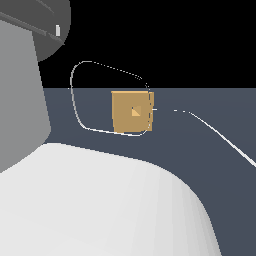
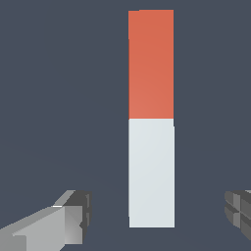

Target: Insert the peg into the horizontal hole in a box.

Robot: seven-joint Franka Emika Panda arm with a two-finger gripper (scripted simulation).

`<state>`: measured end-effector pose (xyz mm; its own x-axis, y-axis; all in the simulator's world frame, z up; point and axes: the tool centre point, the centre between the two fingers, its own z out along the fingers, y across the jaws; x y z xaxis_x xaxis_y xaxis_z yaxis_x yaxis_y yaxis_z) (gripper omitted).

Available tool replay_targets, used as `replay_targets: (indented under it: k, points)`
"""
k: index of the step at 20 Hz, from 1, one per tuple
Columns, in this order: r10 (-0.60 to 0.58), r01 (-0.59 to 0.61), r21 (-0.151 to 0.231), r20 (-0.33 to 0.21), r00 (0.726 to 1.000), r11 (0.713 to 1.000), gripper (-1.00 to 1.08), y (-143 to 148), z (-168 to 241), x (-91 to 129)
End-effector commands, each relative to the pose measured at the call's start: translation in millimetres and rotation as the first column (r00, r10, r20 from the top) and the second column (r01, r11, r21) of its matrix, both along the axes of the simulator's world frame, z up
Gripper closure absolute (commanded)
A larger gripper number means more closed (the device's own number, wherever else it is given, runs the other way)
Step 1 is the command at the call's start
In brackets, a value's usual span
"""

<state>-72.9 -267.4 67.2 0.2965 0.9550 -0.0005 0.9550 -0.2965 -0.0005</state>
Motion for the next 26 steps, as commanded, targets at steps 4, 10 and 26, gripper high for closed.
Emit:
replay_targets:
  k: [4, 10, 26]
  points:
    - [0.000, 0.000, 0.000, 0.000, 1.000, 1.000, -0.92, 0, -3, 0]
    - [0.001, -0.001, 0.000, 0.000, 1.000, 1.000, -0.92, 1, -26, 0]
    - [0.002, -0.002, 0.000, 0.001, 1.000, 1.000, 1.08, 1, -50, 1]
